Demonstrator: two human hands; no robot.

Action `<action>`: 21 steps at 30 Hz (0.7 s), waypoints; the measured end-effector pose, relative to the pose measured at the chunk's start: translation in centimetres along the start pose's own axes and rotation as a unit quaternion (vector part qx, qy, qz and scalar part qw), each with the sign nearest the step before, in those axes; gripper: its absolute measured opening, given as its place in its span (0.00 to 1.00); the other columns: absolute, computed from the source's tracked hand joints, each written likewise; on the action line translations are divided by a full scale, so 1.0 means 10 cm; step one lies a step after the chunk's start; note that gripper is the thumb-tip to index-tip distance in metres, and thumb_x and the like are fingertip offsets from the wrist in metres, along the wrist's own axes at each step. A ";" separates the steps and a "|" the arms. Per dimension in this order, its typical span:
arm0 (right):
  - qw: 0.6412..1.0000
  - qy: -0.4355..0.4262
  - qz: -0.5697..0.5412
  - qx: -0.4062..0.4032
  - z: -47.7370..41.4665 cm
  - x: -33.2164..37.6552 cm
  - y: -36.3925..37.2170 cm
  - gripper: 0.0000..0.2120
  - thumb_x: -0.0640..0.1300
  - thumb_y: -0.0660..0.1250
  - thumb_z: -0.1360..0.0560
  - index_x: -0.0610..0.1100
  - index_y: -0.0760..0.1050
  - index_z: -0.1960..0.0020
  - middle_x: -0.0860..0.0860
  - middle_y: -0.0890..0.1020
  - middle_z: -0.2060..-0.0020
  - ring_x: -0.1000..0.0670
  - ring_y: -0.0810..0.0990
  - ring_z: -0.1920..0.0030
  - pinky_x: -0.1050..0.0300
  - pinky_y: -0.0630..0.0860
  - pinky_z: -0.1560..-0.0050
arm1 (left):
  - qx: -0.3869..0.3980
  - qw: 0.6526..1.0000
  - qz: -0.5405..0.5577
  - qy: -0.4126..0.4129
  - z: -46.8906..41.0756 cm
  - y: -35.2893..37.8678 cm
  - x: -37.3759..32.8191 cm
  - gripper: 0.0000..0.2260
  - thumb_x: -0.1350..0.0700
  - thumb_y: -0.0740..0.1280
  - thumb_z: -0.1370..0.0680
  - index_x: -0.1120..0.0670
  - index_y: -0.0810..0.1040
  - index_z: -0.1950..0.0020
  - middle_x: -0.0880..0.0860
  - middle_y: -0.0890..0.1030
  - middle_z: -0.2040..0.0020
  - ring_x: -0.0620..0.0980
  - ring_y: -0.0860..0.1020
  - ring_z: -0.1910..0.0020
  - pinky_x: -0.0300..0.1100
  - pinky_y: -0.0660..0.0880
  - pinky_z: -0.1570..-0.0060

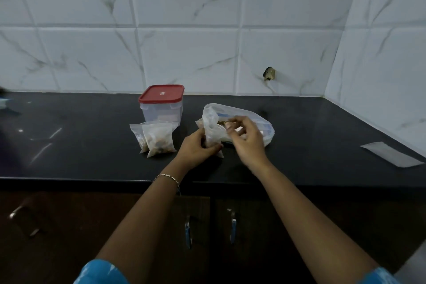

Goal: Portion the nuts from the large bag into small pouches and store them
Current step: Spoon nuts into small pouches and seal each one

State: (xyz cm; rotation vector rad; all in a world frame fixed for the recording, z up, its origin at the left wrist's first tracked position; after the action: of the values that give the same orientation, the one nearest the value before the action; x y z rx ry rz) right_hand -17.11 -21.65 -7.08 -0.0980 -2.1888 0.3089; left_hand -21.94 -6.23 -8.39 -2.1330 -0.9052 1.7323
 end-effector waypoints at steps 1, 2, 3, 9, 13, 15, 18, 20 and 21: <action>0.999 -0.015 0.008 0.028 0.05 0.02 0.07 0.08 0.47 0.68 0.23 0.49 0.78 0.45 0.55 0.78 0.50 0.60 0.76 0.52 0.67 0.73 0.52 | 0.000 1.000 0.001 0.001 0.01 0.00 0.01 0.24 0.52 0.74 0.27 0.53 0.73 0.33 0.50 0.81 0.40 0.46 0.78 0.43 0.34 0.71 0.48; 0.998 -0.033 0.021 0.048 0.09 0.03 0.12 0.09 0.48 0.68 0.23 0.49 0.78 0.43 0.56 0.77 0.48 0.60 0.75 0.50 0.67 0.73 0.48 | -0.002 1.000 0.004 0.001 0.02 0.00 0.01 0.24 0.51 0.75 0.27 0.53 0.74 0.34 0.50 0.81 0.42 0.46 0.79 0.44 0.33 0.71 0.50; 0.997 -0.047 0.033 0.058 0.12 0.02 0.15 0.10 0.48 0.68 0.23 0.50 0.78 0.43 0.55 0.76 0.47 0.59 0.75 0.47 0.64 0.73 0.45 | -0.007 1.000 0.008 0.002 0.03 0.00 0.00 0.23 0.50 0.75 0.28 0.53 0.74 0.35 0.49 0.81 0.43 0.45 0.79 0.45 0.31 0.71 0.52; 0.987 -0.101 0.080 0.096 0.21 0.09 0.15 0.11 0.52 0.67 0.23 0.51 0.75 0.42 0.53 0.72 0.43 0.55 0.74 0.44 0.63 0.75 0.46 | -0.027 0.998 0.059 -0.008 0.07 -0.01 0.00 0.20 0.48 0.75 0.31 0.48 0.74 0.42 0.47 0.81 0.48 0.46 0.79 0.47 0.36 0.73 0.51; 0.978 -0.123 0.143 0.089 0.21 0.07 0.19 0.07 0.46 0.64 0.21 0.44 0.76 0.46 0.52 0.74 0.47 0.52 0.75 0.47 0.51 0.76 0.46 | -0.010 0.998 0.061 -0.009 0.06 -0.01 0.01 0.21 0.44 0.73 0.34 0.47 0.74 0.43 0.49 0.82 0.48 0.48 0.80 0.47 0.43 0.76 0.44; 0.983 -0.106 0.142 0.055 0.18 0.05 0.16 0.05 0.44 0.62 0.20 0.43 0.75 0.48 0.53 0.75 0.50 0.52 0.75 0.51 0.48 0.75 0.48 | 0.005 0.998 0.062 -0.015 0.05 -0.01 0.01 0.22 0.44 0.74 0.34 0.47 0.75 0.44 0.49 0.82 0.48 0.48 0.81 0.48 0.48 0.77 0.42; 0.988 -0.103 0.118 0.006 0.16 0.06 0.10 0.06 0.43 0.59 0.19 0.42 0.74 0.49 0.53 0.77 0.54 0.52 0.76 0.53 0.52 0.74 0.51 | 0.022 0.996 0.082 -0.016 0.06 -0.01 0.00 0.26 0.41 0.73 0.39 0.51 0.78 0.45 0.52 0.84 0.49 0.51 0.82 0.49 0.54 0.77 0.42; 0.989 -0.105 0.104 -0.015 0.16 0.06 0.08 0.07 0.40 0.58 0.19 0.43 0.74 0.48 0.51 0.79 0.53 0.52 0.76 0.52 0.55 0.74 0.51 | 0.030 0.995 0.091 -0.019 0.06 0.00 0.02 0.28 0.43 0.76 0.38 0.54 0.78 0.42 0.53 0.83 0.48 0.51 0.82 0.48 0.55 0.77 0.42; 0.989 -0.106 0.096 -0.030 0.16 0.06 0.07 0.07 0.38 0.58 0.19 0.42 0.75 0.48 0.51 0.79 0.53 0.52 0.77 0.51 0.55 0.75 0.51 | 0.034 0.996 0.086 -0.018 0.06 0.00 0.01 0.29 0.44 0.78 0.37 0.54 0.77 0.41 0.53 0.83 0.47 0.51 0.82 0.48 0.54 0.77 0.42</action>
State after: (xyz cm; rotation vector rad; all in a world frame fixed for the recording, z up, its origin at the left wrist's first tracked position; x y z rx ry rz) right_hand -18.80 -21.19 -7.70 -0.3249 -2.4050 0.3768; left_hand -22.47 -6.29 -8.65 -2.1991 -0.6794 1.8587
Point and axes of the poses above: each hand's wrist, its own z-axis away from the middle knuckle, its own y-axis out of the palm, x = y × z, the point moved 3 cm from there along -z, towards the middle knuckle
